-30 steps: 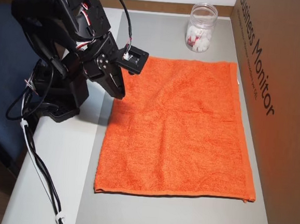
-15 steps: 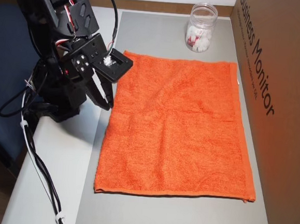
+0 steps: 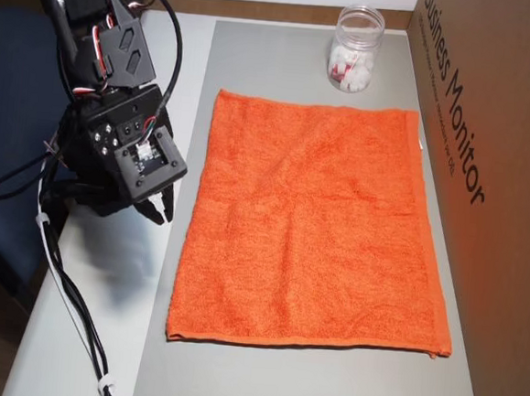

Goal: Fold the blanket.

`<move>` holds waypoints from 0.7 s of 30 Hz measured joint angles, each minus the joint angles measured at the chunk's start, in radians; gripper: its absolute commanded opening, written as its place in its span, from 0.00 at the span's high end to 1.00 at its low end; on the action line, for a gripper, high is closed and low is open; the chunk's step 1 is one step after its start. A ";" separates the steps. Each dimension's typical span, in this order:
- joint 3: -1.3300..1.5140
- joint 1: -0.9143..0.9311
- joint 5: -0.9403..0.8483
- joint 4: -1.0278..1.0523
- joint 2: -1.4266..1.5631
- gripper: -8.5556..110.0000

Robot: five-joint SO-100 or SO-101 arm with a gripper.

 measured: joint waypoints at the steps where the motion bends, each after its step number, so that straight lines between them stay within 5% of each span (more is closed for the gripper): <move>1: -0.014 -0.002 0.017 0.000 -0.015 0.93; 11: -0.112 0.011 0.140 0.000 -0.166 0.79; 21: -0.106 0.051 0.141 -0.002 -0.253 0.78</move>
